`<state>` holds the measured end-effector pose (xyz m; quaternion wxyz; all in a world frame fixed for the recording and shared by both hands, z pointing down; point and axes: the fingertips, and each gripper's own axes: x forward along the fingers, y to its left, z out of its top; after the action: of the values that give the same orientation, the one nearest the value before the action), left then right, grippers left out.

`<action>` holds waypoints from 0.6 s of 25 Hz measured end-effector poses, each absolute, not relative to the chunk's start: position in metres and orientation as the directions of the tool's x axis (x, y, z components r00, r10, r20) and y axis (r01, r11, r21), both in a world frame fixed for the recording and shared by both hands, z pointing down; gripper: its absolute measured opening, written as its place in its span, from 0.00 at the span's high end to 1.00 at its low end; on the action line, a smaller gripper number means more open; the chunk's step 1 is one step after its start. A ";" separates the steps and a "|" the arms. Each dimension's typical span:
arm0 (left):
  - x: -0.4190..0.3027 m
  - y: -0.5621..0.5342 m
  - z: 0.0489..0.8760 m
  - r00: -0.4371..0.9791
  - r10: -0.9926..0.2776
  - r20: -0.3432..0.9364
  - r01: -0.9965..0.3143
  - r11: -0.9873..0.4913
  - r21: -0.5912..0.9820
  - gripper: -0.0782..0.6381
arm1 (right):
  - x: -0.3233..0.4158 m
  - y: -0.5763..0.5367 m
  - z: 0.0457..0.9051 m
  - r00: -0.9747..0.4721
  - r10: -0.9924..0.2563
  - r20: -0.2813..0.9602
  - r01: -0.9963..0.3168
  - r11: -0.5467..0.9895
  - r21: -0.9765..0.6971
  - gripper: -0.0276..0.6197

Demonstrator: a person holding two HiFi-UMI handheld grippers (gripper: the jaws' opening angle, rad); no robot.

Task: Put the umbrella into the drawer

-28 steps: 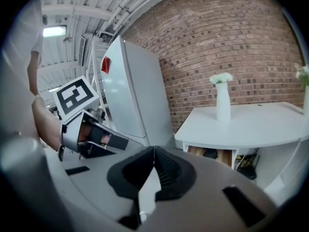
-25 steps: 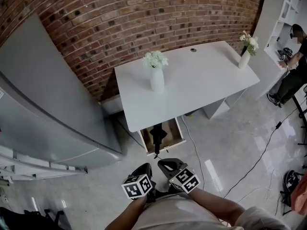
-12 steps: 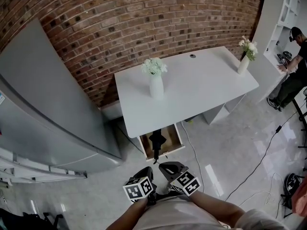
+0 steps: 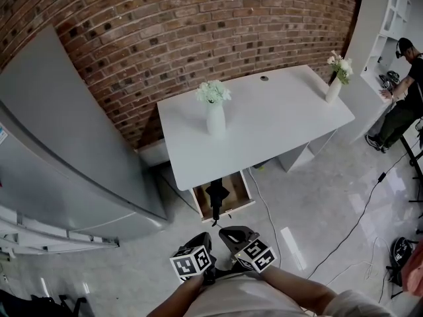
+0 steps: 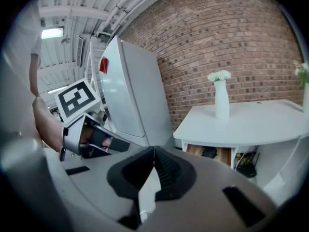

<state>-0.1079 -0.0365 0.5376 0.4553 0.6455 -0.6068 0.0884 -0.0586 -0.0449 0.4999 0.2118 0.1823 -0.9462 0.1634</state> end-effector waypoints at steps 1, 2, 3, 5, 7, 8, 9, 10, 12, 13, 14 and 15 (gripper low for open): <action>-0.108 -0.035 0.540 0.254 -0.700 0.668 -0.861 0.151 0.485 0.88 | -0.059 -0.044 0.502 -0.844 -0.276 0.461 -0.414 0.880 -0.232 0.93; -0.107 -0.034 0.542 0.262 -0.697 0.668 -0.857 0.150 0.492 0.88 | -0.060 -0.043 0.504 -0.843 -0.277 0.461 -0.416 0.879 -0.232 0.93; -0.107 -0.033 0.543 0.268 -0.695 0.667 -0.855 0.148 0.498 0.88 | -0.060 -0.042 0.505 -0.842 -0.278 0.462 -0.417 0.879 -0.232 0.93; -0.107 -0.031 0.544 0.273 -0.693 0.667 -0.853 0.146 0.501 0.88 | -0.061 -0.040 0.506 -0.840 -0.275 0.467 -0.418 0.878 -0.235 0.93; -0.108 -0.030 0.543 0.276 -0.692 0.667 -0.853 0.144 0.502 0.88 | -0.061 -0.039 0.504 -0.838 -0.275 0.471 -0.420 0.876 -0.235 0.93; -0.108 -0.030 0.543 0.278 -0.691 0.667 -0.853 0.141 0.502 0.88 | -0.061 -0.038 0.503 -0.836 -0.277 0.473 -0.423 0.875 -0.235 0.93; -0.108 -0.030 0.543 0.280 -0.691 0.667 -0.854 0.138 0.502 0.88 | -0.061 -0.038 0.503 -0.835 -0.279 0.474 -0.425 0.874 -0.235 0.93; -0.108 -0.030 0.542 0.282 -0.691 0.666 -0.854 0.135 0.502 0.88 | -0.061 -0.038 0.503 -0.835 -0.281 0.474 -0.428 0.873 -0.236 0.93; -0.108 -0.031 0.542 0.285 -0.691 0.664 -0.855 0.130 0.502 0.88 | -0.061 -0.039 0.504 -0.836 -0.288 0.468 -0.431 0.871 -0.235 0.93; -0.108 -0.031 0.542 0.286 -0.691 0.664 -0.855 0.129 0.502 0.88 | -0.061 -0.039 0.504 -0.837 -0.291 0.464 -0.432 0.871 -0.234 0.93; -0.108 -0.031 0.543 0.286 -0.691 0.664 -0.855 0.129 0.502 0.88 | -0.061 -0.040 0.504 -0.837 -0.292 0.463 -0.433 0.871 -0.233 0.93; -0.108 -0.031 0.543 0.286 -0.691 0.664 -0.855 0.129 0.503 0.88 | -0.061 -0.039 0.503 -0.836 -0.290 0.466 -0.433 0.870 -0.235 0.93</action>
<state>-0.1082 -0.0308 0.5428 0.4641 0.6541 -0.5907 0.0884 -0.0609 -0.0390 0.5035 0.2127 0.1916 -0.9434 0.1677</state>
